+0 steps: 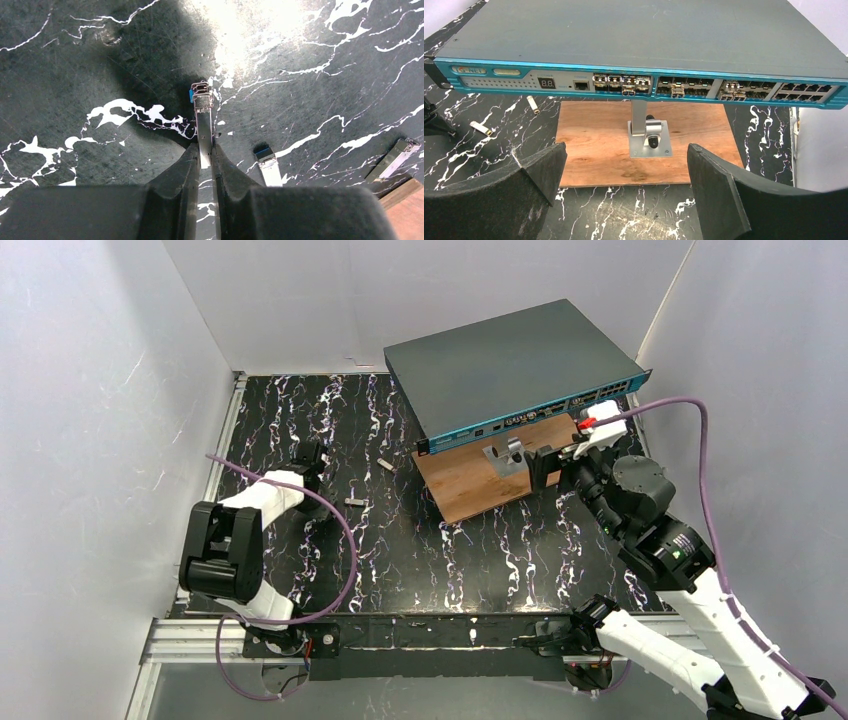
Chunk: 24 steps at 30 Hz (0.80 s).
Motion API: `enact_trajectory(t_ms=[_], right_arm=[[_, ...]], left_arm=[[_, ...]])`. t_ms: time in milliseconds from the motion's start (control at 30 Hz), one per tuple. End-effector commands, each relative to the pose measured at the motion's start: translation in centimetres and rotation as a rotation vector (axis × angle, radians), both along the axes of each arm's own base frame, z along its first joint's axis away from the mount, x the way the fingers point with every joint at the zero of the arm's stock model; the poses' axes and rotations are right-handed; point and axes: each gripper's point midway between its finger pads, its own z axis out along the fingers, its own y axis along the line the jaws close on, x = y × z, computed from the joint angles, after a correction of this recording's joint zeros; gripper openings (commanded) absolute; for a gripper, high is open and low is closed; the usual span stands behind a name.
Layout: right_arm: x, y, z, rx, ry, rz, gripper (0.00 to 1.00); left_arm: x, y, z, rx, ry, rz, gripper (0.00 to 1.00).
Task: Insert the plug into the switch port
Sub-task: Pick up the plug from the center of the board.
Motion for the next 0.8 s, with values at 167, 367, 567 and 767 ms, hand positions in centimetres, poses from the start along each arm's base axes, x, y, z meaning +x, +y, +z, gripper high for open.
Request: enact_trajectory(t_ms=[167,367,567,767], right_arm=[[-0.3,0.6,2.6,0.018,-0.049,0.049,0.99],[-0.9,1.8,4.0,-0.004,-0.068,0.135,0.99],[-2.4,4.8,4.9,-0.044,-0.049,0.339,0.99],[-4.5,8.5,4.9,-0.076,-0.037,0.594,0.99]], left_arm=[[-1.8,0.2,0.9,0.009,0.017,-0.196,0.0],[-1.6,-1.5,5.9,-0.042,-0.077,-0.404,0.0],[-2.1,-3.8,12.4,-0.105,-0.227,-0.676,0.0],[-5.4,-8.5,16.6,-0.354,-0.307,-0.981,0.0]])
